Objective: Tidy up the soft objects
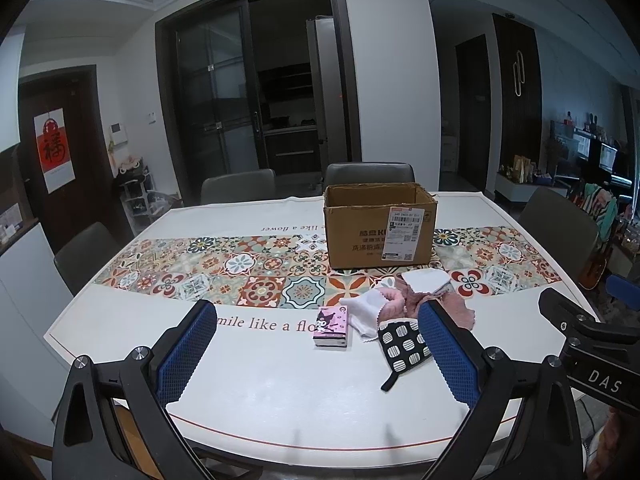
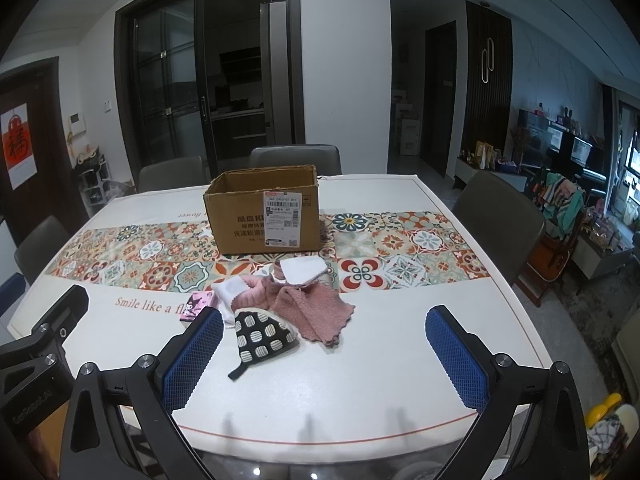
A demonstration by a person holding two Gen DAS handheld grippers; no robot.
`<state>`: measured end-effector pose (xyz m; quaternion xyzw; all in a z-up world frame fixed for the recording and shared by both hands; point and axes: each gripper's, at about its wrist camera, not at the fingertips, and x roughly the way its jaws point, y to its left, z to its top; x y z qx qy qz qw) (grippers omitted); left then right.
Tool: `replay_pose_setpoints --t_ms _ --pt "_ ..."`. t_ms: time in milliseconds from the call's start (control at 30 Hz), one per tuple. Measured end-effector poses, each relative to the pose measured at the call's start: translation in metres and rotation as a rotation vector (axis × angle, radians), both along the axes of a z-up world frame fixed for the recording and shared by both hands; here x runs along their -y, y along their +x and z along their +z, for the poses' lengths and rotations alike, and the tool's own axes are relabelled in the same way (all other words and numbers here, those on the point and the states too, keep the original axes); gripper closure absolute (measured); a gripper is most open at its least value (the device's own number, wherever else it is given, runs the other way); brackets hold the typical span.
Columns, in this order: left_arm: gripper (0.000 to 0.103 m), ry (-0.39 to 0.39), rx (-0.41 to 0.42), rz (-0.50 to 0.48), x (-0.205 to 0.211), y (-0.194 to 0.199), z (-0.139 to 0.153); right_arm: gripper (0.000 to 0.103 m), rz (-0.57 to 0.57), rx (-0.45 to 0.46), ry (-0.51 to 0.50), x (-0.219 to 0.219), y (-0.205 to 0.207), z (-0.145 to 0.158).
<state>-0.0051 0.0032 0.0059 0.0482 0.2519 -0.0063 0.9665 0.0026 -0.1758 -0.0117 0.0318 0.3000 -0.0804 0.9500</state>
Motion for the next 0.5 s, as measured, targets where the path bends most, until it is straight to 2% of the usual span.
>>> replay_pose_setpoints --t_ms 500 --pt "0.0 -0.002 -0.006 -0.006 0.0007 0.0023 -0.0024 0.0 -0.001 0.003 -0.003 0.0018 -0.0015 0.0033"
